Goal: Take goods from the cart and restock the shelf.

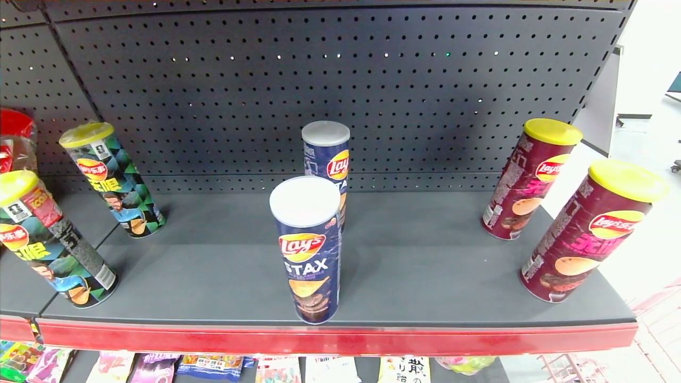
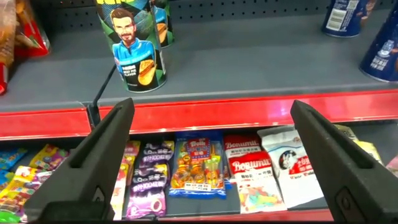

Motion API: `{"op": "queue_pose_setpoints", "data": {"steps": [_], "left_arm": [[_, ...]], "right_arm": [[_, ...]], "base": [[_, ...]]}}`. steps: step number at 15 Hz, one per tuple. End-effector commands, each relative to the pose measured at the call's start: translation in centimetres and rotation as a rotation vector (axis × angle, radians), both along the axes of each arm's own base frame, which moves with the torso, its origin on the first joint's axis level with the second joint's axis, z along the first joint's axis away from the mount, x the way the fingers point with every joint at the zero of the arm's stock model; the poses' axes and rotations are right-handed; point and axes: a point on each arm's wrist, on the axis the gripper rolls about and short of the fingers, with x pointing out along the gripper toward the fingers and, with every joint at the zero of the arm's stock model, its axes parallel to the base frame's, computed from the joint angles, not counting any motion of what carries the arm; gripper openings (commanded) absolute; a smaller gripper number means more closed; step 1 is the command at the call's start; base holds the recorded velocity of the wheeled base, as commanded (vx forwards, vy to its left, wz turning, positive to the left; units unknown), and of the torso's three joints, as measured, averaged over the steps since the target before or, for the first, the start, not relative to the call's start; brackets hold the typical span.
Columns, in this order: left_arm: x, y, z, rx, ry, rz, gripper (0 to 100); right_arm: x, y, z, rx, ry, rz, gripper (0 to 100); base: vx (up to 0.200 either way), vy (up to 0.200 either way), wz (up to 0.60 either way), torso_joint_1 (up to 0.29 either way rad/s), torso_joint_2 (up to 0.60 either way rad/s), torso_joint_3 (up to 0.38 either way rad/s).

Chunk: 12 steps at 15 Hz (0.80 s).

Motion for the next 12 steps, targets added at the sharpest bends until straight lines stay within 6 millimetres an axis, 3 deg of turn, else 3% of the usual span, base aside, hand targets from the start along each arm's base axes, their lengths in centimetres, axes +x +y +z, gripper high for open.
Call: {"op": "queue_pose_setpoints", "data": {"steps": [1, 12], "left_arm": [[0.02, 0.01, -0.01, -0.009, 0.001, 0.004, 100], [0.03, 0.01, -0.44, -0.045, 0.044, 0.003, 100]], "right_arm": [[0.01, 0.00, 0.01, 0.000, 0.001, 0.001, 100], [-0.01, -0.02, 0.00, 0.005, -0.001, 0.030, 100]], "base": [[0.000, 0.000, 0.00, 0.000, 0.00, 0.000], [0.000, 0.000, 0.00, 0.000, 0.00, 0.000]]}}
